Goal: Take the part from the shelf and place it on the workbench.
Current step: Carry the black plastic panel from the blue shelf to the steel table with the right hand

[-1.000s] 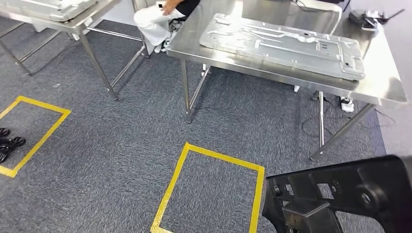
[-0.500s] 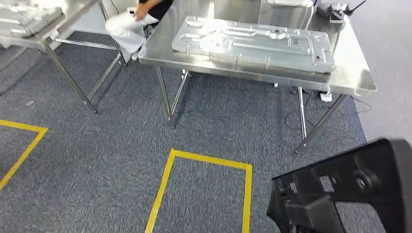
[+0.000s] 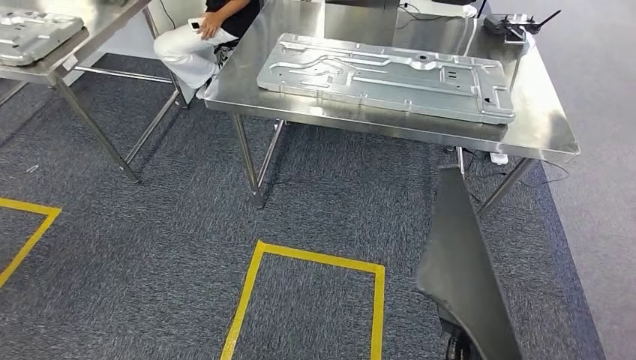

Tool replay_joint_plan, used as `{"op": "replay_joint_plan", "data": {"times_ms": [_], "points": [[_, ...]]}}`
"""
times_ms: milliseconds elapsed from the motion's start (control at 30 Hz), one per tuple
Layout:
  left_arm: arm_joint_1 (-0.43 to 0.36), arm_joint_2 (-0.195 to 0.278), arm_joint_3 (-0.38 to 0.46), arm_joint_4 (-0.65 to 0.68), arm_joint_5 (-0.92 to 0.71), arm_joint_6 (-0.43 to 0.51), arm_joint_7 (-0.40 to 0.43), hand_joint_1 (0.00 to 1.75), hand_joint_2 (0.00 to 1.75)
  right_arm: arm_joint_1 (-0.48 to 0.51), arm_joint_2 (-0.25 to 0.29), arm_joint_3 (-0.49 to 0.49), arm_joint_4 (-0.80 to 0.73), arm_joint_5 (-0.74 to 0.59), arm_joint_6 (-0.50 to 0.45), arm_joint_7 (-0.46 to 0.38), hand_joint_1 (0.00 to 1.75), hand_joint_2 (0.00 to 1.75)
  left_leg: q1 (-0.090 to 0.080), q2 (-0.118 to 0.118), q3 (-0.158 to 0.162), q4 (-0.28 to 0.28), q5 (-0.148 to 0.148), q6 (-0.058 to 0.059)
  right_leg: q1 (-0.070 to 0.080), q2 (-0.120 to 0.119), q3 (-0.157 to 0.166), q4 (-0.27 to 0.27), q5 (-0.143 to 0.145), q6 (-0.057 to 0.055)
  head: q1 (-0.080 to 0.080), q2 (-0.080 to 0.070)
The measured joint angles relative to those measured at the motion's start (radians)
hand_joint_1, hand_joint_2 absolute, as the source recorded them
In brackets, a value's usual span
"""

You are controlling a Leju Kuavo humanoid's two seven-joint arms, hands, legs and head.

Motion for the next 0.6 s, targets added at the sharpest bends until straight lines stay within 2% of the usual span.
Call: {"op": "replay_joint_plan", "data": {"times_ms": [100,133,167,200,267,300,333,367,400,433,500,533,600], "points": [[-0.003,0.000,0.003,0.000,0.000,0.000,0.001,0.00,0.00,-0.006,-0.017,0.034,0.001,0.008,-0.032,0.009,1.75,1.75,-0.002,0.002,0.021,0.009,0.006,-0.021,0.002,0.008,0.019,-0.007,-0.014,-0.034,0.000,0.000],[-0.004,0.000,0.004,0.000,0.000,0.000,0.002,0.00,0.00,-0.008,-0.022,0.044,0.001,0.010,-0.039,0.011,1.75,1.75,-0.001,0.000,0.008,0.041,0.009,-0.023,0.002,0.011,0.031,-0.010,-0.019,-0.043,0.000,0.000],[-0.005,0.000,0.005,0.000,0.000,0.000,0.003,0.00,0.00,-0.011,-0.027,0.056,0.001,0.012,-0.048,0.014,1.75,1.75,-0.001,-0.002,-0.021,0.092,0.004,-0.023,0.003,0.013,0.043,-0.014,-0.025,-0.052,0.000,0.000],[-0.006,0.000,0.005,0.000,0.000,0.000,0.004,0.00,0.00,-0.014,-0.032,0.068,0.001,0.012,-0.059,0.018,1.75,1.75,-0.002,-0.004,-0.062,0.157,-0.013,-0.021,0.005,0.014,0.054,-0.017,-0.033,-0.061,-0.001,0.000],[-0.005,0.001,0.006,0.000,0.000,0.001,0.009,0.00,0.00,-0.021,-0.042,0.091,0.006,0.013,-0.079,0.029,1.75,1.75,-0.008,-0.005,-0.150,0.266,-0.073,-0.017,0.014,0.018,0.074,-0.018,-0.050,-0.071,-0.002,0.000],[-0.003,0.001,0.007,0.000,0.000,0.001,0.012,0.00,0.00,-0.023,-0.047,0.101,0.009,0.012,-0.090,0.034,1.75,1.75,-0.012,-0.005,-0.182,0.288,-0.096,-0.013,0.018,0.022,0.086,-0.018,-0.061,-0.075,-0.002,0.000],[-0.001,0.001,0.008,0.000,0.000,0.002,0.015,0.00,0.00,-0.024,-0.054,0.109,0.012,0.012,-0.102,0.040,1.75,1.75,-0.017,-0.005,-0.200,0.281,-0.101,-0.007,0.023,0.025,0.101,-0.019,-0.071,-0.077,-0.002,0.000],[0.001,0.002,0.008,0.000,-0.001,0.003,0.017,0.00,0.00,-0.025,-0.061,0.116,0.014,0.010,-0.114,0.046,1.75,1.75,-0.023,-0.006,-0.206,0.248,-0.082,0.002,0.028,0.028,0.117,-0.019,-0.083,-0.078,-0.002,0.000],[0.002,0.002,0.009,0.000,-0.001,0.003,0.018,0.00,0.00,-0.025,-0.069,0.123,0.015,0.009,-0.125,0.050,1.75,1.75,-0.031,-0.006,-0.204,0.195,-0.037,0.015,0.032,0.029,0.131,-0.019,-0.094,-0.079,-0.002,0.000],[0.003,0.004,0.009,0.000,-0.001,0.004,0.019,0.00,0.00,-0.026,-0.076,0.130,0.016,0.008,-0.134,0.054,1.75,1.75,-0.040,-0.010,-0.201,0.144,0.023,0.030,0.036,0.030,0.143,-0.019,-0.105,-0.079,0.000,0.000],[0.004,0.006,0.010,0.001,-0.002,0.005,0.020,0.00,0.00,-0.030,-0.088,0.140,0.019,0.007,-0.144,0.059,1.75,1.75,-0.054,-0.015,-0.192,0.075,0.104,0.050,0.036,0.035,0.157,-0.024,-0.121,-0.073,0.000,0.000],[0.003,0.008,0.010,0.001,-0.003,0.005,0.021,0.00,0.00,-0.031,-0.093,0.143,0.021,0.006,-0.147,0.062,1.75,1.75,-0.058,-0.017,-0.187,0.062,0.116,0.056,0.035,0.037,0.164,-0.024,-0.121,-0.067,0.001,0.000],[0.002,0.007,0.010,0.001,-0.003,0.005,0.021,0.00,0.00,-0.034,-0.101,0.150,0.023,0.006,-0.151,0.066,1.75,1.75,-0.056,-0.017,-0.160,0.034,0.113,0.061,0.033,0.036,0.178,-0.023,-0.116,-0.056,-0.001,0.000]]}}
